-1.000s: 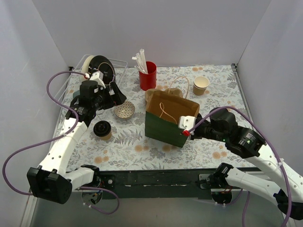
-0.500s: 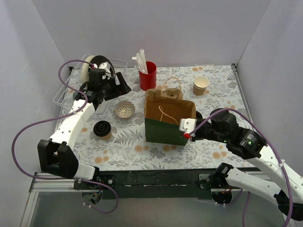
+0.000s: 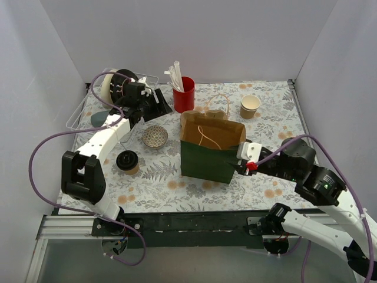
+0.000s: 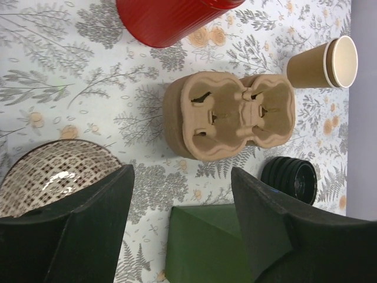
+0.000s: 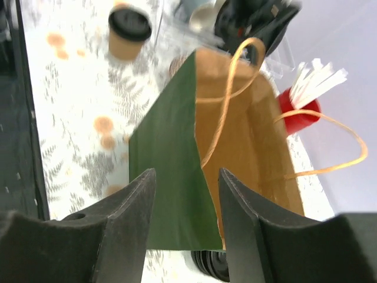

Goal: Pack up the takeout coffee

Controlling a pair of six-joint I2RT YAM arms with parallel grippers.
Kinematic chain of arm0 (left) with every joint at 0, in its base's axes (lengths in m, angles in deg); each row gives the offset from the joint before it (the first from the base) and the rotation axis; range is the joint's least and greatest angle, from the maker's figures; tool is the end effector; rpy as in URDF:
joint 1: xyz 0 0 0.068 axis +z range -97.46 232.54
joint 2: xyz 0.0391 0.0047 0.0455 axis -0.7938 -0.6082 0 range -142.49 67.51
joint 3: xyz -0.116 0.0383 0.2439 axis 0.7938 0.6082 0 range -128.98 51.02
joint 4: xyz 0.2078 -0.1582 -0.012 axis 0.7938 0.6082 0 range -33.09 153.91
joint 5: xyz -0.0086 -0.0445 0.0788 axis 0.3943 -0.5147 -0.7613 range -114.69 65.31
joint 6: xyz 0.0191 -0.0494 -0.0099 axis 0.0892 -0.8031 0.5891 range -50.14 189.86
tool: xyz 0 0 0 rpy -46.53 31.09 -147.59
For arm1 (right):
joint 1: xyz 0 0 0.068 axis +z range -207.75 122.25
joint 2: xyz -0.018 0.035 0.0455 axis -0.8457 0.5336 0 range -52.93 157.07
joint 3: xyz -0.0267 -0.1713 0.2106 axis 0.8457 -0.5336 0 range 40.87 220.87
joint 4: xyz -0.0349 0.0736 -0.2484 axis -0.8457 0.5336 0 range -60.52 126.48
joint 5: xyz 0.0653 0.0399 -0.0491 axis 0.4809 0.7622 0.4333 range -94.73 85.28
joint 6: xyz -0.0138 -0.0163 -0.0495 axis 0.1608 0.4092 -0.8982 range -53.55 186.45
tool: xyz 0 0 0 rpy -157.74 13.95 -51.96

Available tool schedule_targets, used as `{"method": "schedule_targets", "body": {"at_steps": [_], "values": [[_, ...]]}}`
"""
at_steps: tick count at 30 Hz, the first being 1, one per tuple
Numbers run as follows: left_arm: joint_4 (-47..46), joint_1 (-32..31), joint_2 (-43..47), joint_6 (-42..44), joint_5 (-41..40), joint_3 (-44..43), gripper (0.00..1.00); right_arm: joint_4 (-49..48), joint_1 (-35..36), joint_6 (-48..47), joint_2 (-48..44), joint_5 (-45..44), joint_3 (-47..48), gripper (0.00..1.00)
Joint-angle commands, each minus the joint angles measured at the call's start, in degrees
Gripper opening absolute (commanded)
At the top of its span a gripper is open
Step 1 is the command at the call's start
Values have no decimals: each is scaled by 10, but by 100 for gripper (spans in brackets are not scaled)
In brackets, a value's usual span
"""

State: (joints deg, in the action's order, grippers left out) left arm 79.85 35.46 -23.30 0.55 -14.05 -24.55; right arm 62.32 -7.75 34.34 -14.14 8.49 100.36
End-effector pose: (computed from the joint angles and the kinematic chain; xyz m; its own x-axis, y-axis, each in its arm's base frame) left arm 0.3437 -0.1126 0.3036 -0.6086 -0.7749 -0.1709 -0.4017 0.4866 -0.7758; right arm 0.0763 0.1035 0.3987 0.3583 -0.3782 -0.8536 -0.8252 0.2994 -0.4790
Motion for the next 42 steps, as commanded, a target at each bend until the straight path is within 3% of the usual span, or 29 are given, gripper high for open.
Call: {"method": "schedule_targets", "body": {"at_steps": [1,7,17,33,38,42], "values": [[-51,-13,-35,-27,30,-30,65,-111,2,95,-44,8,13,57],[-82,-30,-114,-40,21,-54,61,-143,2,128,-83,-31,20,58],[-85,-61,-200,-28,-28,-113,54,-114,2,123,-86,-48,33,56],[-50,-94,-231,0,-83,-147,41,-107,3,101,-69,-58,24,56],[-47,-96,-235,2,-91,-148,32,-108,2,106,-75,-61,27,56],[-46,-96,-235,2,-91,-150,19,-107,2,111,-73,-61,28,56]]}}
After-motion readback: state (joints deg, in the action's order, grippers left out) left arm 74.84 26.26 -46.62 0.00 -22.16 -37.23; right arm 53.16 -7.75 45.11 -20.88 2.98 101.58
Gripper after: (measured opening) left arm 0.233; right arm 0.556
